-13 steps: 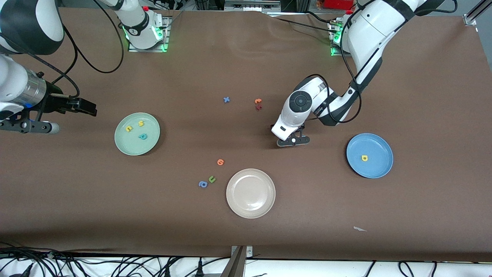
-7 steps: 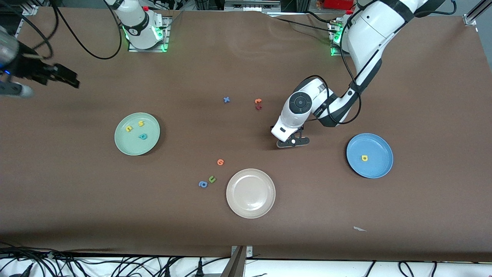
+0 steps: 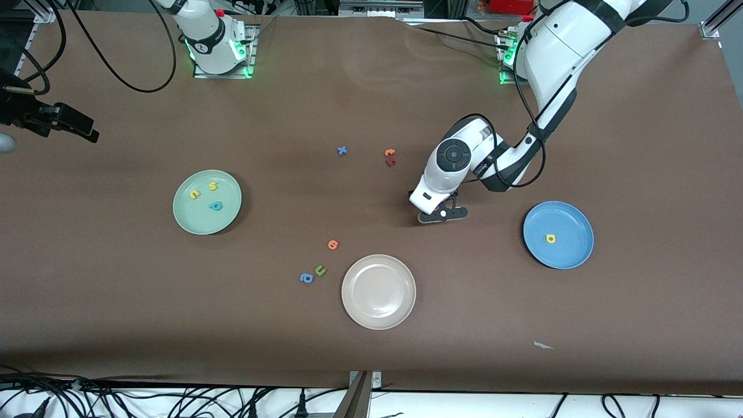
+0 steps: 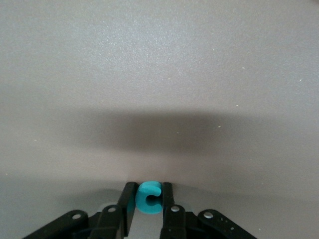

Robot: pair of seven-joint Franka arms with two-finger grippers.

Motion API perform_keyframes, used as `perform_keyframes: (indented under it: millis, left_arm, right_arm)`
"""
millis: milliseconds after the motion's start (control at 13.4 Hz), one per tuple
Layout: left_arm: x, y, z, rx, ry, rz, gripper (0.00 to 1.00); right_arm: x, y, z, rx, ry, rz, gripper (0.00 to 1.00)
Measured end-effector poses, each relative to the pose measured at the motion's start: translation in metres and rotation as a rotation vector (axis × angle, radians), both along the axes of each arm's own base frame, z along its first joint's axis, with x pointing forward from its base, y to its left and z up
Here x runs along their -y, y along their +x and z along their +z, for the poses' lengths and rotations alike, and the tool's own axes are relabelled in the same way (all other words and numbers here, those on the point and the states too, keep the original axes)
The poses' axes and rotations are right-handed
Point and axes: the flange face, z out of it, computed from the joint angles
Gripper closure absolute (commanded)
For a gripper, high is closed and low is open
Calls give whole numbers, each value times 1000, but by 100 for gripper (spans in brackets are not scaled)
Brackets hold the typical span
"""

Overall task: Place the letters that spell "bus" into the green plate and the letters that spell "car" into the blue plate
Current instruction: 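Carry the teal c to the blue plate and release it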

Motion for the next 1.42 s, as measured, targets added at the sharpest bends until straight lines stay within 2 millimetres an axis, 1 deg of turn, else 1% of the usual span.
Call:
perform_keyframes:
  millis: [374, 524, 599, 673, 748, 823, 898, 1122, 1272, 1422]
  left_arm:
    - [1, 0, 1, 2, -1, 5, 82]
    - [-4, 14, 10, 3, 15, 21, 82]
    - [-10, 25, 19, -5, 36, 34, 82]
    - [-19, 37, 27, -13, 55, 42, 83]
    - [-30, 48, 35, -19, 68, 39, 83]
    - [-46, 59, 40, -26, 76, 31, 83]
    - [-66, 68, 44, -39, 86, 13, 83]
    - [-131, 90, 56, -81, 108, -62, 83]
    - [-172, 99, 66, -120, 117, -139, 83]
    - [-212, 106, 71, -145, 108, -211, 83]
  right_arm:
    - [-1, 2, -4, -9, 0, 2, 0]
    - [-1, 2, -4, -9, 0, 2, 0]
    - [2, 2, -4, -8, 0, -3, 0]
    - [10, 2, -4, -9, 0, -18, 0]
    - [20, 1, -5, -9, 0, -35, 0]
    - [28, 1, -5, -10, 0, -45, 0]
    - [30, 1, -6, -11, 0, -49, 0]
    - [26, 1, -6, -11, 0, -42, 0]
    - [21, 2, -5, -10, 0, -33, 0]
    - [19, 2, -5, -10, 0, -29, 0]
